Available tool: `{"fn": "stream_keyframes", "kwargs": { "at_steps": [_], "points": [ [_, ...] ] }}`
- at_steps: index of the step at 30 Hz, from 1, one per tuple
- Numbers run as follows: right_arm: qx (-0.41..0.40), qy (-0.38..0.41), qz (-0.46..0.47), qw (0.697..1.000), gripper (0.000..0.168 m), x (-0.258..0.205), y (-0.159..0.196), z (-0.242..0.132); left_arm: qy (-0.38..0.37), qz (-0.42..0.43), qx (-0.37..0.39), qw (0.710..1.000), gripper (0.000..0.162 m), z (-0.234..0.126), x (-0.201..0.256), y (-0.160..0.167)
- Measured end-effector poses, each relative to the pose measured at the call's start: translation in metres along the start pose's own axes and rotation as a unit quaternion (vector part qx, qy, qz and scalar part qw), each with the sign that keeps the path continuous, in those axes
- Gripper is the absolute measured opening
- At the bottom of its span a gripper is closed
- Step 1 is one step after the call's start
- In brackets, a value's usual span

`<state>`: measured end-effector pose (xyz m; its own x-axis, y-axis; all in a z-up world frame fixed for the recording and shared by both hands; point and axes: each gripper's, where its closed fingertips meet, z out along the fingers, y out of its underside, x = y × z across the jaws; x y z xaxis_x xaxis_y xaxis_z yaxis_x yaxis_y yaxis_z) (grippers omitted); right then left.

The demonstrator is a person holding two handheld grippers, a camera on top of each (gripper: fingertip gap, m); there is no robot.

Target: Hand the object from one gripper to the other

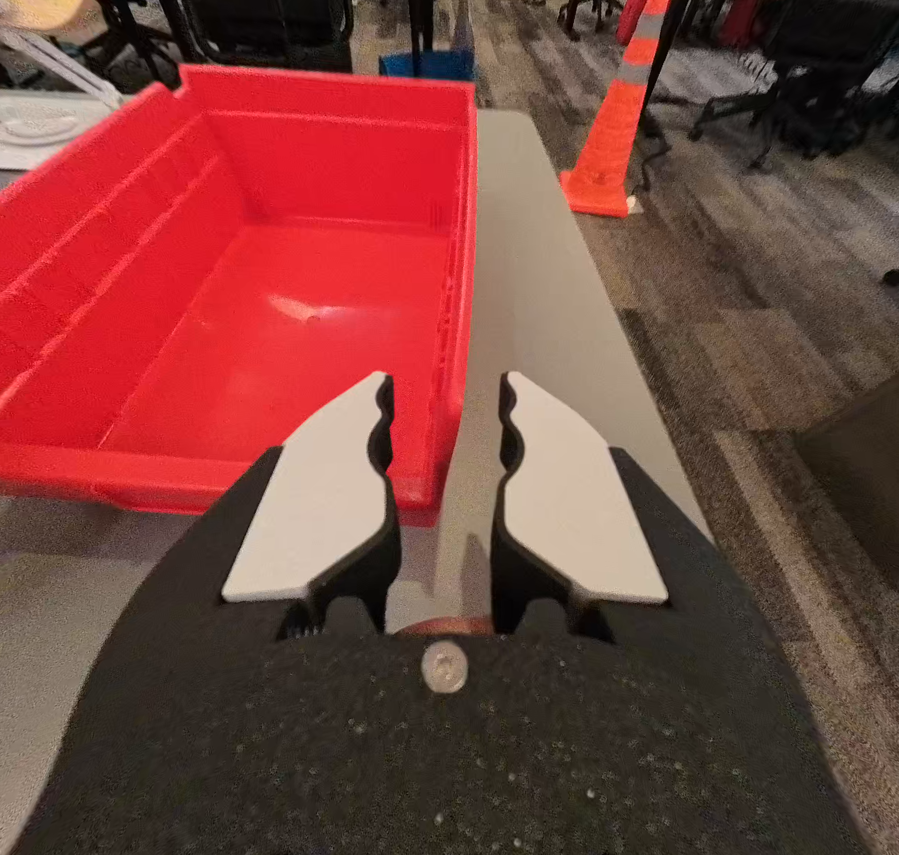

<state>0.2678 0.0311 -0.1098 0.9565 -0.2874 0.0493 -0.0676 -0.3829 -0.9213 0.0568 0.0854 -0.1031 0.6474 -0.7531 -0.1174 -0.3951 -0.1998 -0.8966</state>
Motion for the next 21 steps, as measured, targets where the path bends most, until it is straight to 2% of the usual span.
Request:
{"fn": "stream_keyframes", "kwargs": {
  "at_steps": [5, 10, 14, 17, 21],
  "points": [
    [0.070, -0.003, -0.046, 0.996, 0.041, -0.016, -0.054, -0.040, 0.060, 0.016, 0.000, 0.998, 0.039, -0.124, -0.059, -0.012],
    [0.112, -0.011, -0.112, 0.987, 0.042, -0.064, -0.106, -0.073, -0.004, 0.031, -0.053, 0.998, 0.043, -0.248, -0.162, 0.003],
    [0.156, -0.078, -0.106, 0.979, 0.042, -0.112, -0.134, -0.096, -0.084, 0.011, -0.057, 0.995, 0.038, -0.318, -0.213, 0.031],
    [0.162, -0.112, -0.098, 0.976, 0.042, -0.137, -0.145, -0.111, -0.070, -0.042, -0.016, 0.997, 0.034, -0.347, -0.216, 0.001],
    [0.172, -0.157, -0.096, 0.968, 0.041, -0.179, -0.159, -0.133, -0.130, 0.030, 0.046, 0.990, 0.039, -0.380, -0.222, -0.090]
  ]
}}
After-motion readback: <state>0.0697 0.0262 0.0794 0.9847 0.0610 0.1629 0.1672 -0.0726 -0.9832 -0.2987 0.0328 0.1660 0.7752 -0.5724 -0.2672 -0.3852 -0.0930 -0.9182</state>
